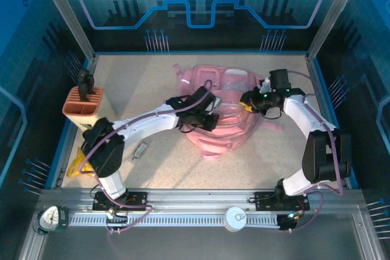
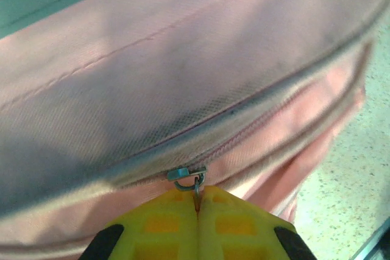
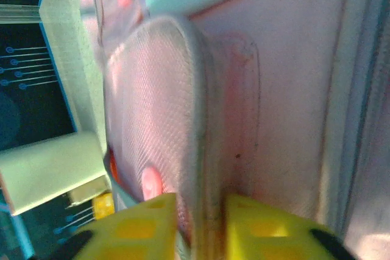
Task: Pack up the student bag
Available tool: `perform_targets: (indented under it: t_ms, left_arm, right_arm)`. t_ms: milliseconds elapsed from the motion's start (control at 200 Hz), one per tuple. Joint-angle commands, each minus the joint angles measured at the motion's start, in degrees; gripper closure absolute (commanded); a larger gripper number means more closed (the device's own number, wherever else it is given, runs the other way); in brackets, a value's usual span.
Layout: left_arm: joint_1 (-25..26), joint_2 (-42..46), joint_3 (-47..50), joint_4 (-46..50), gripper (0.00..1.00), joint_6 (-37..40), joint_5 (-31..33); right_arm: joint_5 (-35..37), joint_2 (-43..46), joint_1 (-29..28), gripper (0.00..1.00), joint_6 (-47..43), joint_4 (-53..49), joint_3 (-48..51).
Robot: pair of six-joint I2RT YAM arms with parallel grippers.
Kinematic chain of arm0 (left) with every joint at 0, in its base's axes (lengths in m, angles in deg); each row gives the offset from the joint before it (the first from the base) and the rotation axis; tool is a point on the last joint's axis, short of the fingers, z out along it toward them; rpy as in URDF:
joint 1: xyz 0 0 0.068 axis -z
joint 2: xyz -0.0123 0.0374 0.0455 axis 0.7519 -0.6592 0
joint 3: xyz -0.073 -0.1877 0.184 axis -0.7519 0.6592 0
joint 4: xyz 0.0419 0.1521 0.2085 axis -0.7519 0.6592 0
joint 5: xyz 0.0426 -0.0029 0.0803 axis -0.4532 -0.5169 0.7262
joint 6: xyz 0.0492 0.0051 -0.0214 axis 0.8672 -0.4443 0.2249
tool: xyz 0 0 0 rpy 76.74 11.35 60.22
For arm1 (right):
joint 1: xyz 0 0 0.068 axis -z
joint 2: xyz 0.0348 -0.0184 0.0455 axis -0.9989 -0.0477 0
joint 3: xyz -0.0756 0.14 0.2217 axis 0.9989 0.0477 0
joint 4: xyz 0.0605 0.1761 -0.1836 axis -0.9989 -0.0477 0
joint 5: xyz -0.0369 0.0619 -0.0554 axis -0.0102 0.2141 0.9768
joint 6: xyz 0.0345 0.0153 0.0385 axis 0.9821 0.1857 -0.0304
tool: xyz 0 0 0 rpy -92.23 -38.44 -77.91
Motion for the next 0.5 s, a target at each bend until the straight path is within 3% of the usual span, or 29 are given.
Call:
perform_targets:
  t_ms: [0, 230, 355, 495]
  left_arm:
    - [2.90, -3.35, -4.12, 0.99, 1.00, -1.37, -2.19]
    - [2.89, -3.34, -4.36, -1.74, 1.00, -2.14, -1.98]
    - [2.81, -3.28, -3.39, -2.28, 1.00, -1.43, -1.70]
    - [2.81, -3.45, -3.58, -1.86, 1.00, -1.26, -1.92]
  right_arm:
    - [1.58, 2.06, 0.93, 0.64, -4.95, -2.44, -2.68]
    - [1.60, 14.94, 1.97, 0.46, -6.31, -7.48, 6.58]
    - [-5.47, 18.85, 0.48, 0.45, 2.42, 0.04, 14.67]
    - [-5.27, 19.52, -3.70, 0.46, 12.45, 8.77, 18.61]
